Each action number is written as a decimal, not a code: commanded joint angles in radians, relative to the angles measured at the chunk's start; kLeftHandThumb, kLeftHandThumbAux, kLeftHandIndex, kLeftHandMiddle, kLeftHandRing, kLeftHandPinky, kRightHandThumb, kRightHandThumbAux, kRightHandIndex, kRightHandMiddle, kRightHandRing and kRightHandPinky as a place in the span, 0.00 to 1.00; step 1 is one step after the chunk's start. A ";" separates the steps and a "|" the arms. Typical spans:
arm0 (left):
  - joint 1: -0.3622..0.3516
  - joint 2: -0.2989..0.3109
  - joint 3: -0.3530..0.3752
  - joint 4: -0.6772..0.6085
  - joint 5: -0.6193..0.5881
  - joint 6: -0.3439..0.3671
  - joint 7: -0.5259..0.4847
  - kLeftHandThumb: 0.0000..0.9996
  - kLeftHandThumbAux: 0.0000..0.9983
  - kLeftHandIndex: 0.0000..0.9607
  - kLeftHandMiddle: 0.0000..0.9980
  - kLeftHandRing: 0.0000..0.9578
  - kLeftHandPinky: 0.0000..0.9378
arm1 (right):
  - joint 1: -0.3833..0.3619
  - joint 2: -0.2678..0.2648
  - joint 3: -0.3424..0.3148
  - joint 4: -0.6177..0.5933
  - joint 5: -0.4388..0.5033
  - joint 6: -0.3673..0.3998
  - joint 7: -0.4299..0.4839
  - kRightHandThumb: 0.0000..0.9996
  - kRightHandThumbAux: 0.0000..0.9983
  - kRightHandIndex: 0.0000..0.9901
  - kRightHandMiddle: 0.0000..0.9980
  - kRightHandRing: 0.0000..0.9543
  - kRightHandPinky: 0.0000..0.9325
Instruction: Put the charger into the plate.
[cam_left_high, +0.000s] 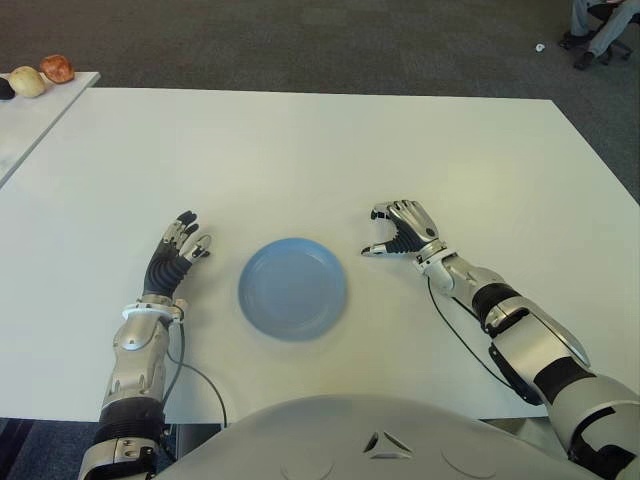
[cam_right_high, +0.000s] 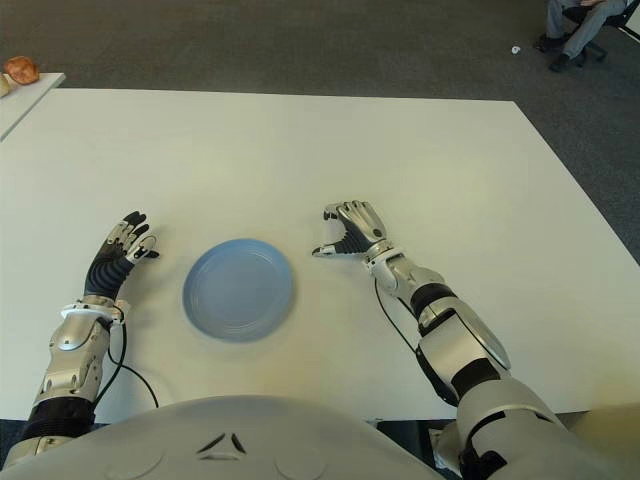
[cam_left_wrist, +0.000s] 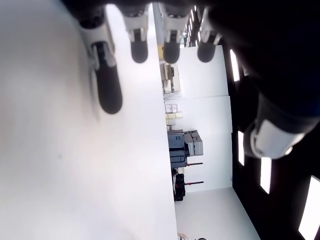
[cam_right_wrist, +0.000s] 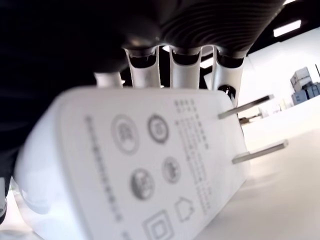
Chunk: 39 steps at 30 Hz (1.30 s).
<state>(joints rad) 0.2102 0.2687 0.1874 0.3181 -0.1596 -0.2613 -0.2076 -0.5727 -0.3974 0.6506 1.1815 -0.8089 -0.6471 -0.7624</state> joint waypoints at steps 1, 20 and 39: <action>0.039 -0.012 -0.010 0.060 0.014 0.075 -0.004 0.00 0.59 0.02 0.05 0.04 0.07 | 0.021 -0.007 0.011 0.009 -0.027 0.031 -0.018 0.06 0.76 0.77 0.85 0.88 0.92; 0.048 -0.006 -0.022 0.061 0.057 0.043 0.011 0.00 0.58 0.02 0.06 0.06 0.08 | 0.002 -0.025 0.080 -0.004 -0.136 0.124 -0.144 0.00 0.89 0.85 0.93 0.96 0.98; 0.040 -0.004 -0.052 0.081 0.102 0.038 0.011 0.00 0.57 0.06 0.12 0.11 0.09 | -0.036 -0.079 -0.026 -0.246 -0.037 0.093 -0.010 0.00 0.89 0.84 0.92 0.95 0.96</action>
<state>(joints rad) 0.2123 0.2809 0.1723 0.3277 -0.0902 -0.2955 -0.1893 -0.5871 -0.4551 0.6715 1.0278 -0.8908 -0.5475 -0.8316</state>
